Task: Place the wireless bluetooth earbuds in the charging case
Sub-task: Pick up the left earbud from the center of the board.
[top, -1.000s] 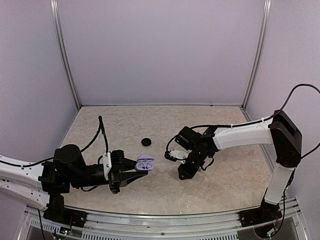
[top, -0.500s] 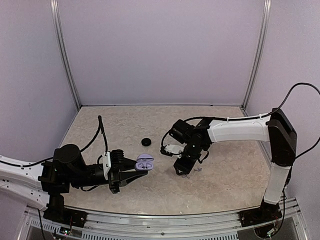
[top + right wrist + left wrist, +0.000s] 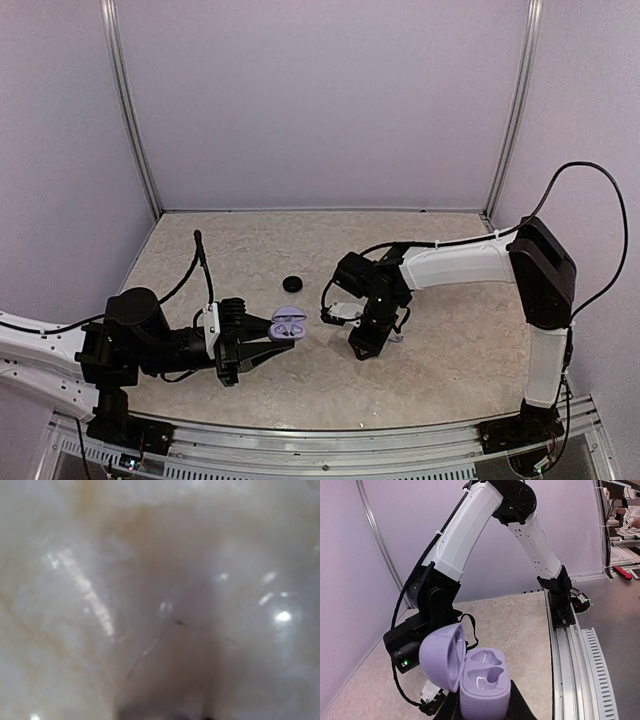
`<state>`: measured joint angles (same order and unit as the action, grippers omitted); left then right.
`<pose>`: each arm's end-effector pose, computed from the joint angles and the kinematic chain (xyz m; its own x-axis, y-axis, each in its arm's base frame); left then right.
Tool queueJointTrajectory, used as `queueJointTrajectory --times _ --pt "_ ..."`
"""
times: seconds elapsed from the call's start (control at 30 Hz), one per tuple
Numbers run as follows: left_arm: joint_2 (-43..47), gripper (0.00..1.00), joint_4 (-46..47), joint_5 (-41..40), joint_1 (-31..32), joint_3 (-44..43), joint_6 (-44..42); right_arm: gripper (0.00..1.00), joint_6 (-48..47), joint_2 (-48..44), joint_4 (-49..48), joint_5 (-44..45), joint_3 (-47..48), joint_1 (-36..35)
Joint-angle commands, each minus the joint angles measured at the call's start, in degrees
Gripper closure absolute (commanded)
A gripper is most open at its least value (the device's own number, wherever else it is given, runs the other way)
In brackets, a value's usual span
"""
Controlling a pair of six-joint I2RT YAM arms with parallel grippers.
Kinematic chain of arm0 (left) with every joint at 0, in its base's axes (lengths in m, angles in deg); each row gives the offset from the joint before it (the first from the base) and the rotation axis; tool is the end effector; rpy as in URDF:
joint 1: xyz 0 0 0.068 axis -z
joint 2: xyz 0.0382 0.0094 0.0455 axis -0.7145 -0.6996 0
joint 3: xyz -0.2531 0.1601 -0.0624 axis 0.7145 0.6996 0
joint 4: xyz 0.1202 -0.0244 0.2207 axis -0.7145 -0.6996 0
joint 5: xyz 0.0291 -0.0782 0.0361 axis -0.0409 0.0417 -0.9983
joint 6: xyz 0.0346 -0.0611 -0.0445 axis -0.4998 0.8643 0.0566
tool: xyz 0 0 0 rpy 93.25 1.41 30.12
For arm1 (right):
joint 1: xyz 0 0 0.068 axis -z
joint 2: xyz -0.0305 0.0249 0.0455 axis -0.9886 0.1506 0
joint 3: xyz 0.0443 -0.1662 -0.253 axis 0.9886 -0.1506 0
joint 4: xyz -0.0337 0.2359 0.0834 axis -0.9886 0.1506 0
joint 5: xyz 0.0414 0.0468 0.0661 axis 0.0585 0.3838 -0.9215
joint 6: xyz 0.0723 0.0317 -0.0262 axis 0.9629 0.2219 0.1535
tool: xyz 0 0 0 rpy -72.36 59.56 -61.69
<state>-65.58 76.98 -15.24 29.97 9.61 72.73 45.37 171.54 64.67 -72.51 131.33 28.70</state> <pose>0.0579 -0.2211 0.3074 0.2704 0.1012 -0.9574 0.9258 0.2456 0.2875 0.2290 0.3121 0.1585 -0.5285 -0.8361 -0.1468 -0.8489 0.5212 0.0876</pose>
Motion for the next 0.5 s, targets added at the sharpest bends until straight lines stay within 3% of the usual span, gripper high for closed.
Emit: queueJointTrajectory --times 0.0,0.47 --pt "0.75 0.91 1.19 0.2 -0.42 -0.52 0.43 0.63 -0.49 1.44 2.03 -0.44 1.52 0.41" --pt "0.85 0.91 1.58 0.56 -0.6 -0.44 0.35 0.79 1.3 -0.97 3.67 0.09 -1.57 -1.2"
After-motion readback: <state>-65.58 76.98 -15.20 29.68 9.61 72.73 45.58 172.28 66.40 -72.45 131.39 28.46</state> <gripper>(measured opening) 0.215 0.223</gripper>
